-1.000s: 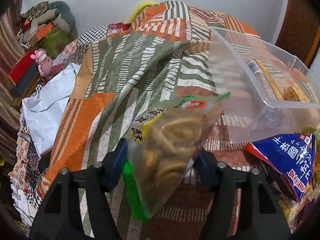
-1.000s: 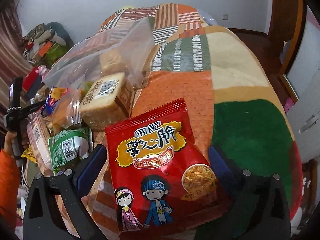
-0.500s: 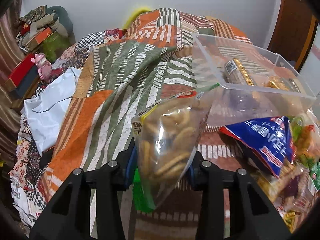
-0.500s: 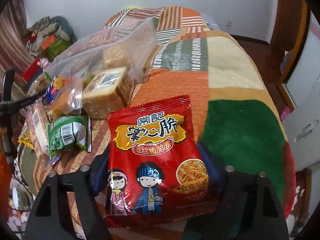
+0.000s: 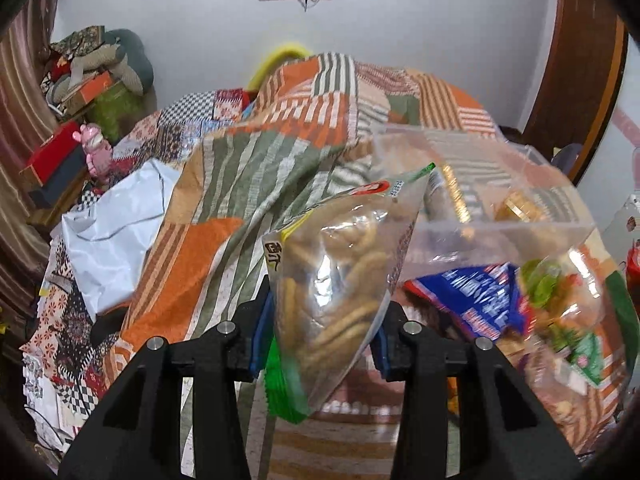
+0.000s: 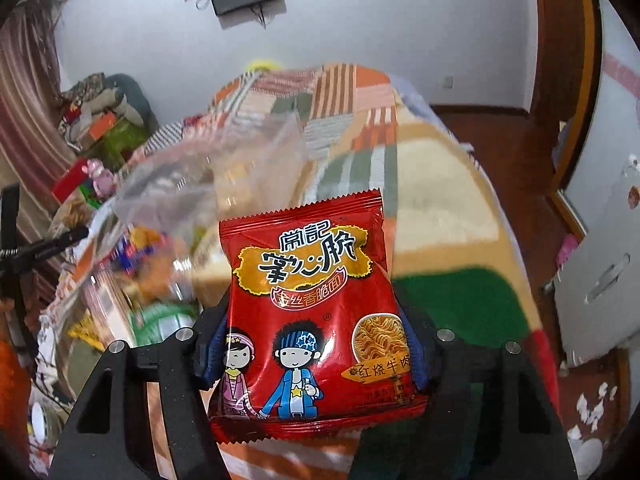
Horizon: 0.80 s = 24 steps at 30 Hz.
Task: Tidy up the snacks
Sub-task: 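Lift both bags over the clear box, lower them in and open both grippers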
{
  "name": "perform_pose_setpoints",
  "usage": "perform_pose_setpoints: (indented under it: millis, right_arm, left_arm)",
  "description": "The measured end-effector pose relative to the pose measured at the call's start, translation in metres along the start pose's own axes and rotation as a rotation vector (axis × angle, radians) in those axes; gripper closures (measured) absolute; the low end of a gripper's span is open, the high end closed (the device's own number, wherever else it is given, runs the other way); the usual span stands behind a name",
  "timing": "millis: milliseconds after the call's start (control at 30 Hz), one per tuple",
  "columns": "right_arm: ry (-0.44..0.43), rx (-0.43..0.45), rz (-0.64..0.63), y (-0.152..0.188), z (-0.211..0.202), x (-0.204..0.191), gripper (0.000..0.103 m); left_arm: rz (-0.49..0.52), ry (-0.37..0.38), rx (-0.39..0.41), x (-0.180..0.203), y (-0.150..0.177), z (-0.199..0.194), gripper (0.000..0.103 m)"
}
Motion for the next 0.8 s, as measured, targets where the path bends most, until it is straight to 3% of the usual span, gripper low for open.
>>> perform_pose_setpoints:
  millis: [467,800]
  right_arm:
    - [-0.050,0.164,-0.034,-0.076,-0.002,-0.036,0.038]
    - [-0.094,0.187,-0.064,-0.110,0.022,-0.070,0.038]
  left_arm:
    - [0.029,0.083,0.093,0.048,-0.054,-0.024,0.062]
    - [0.036,0.125,0.070,0.078,-0.074,-0.001,0.062]
Point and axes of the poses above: each gripper's, at about its wrist camera, not at the fingertips, and z roughly the way its jaws point, x to its right, y to its underside, the point moved 9 cm from there along z, roughly the way its jaws point
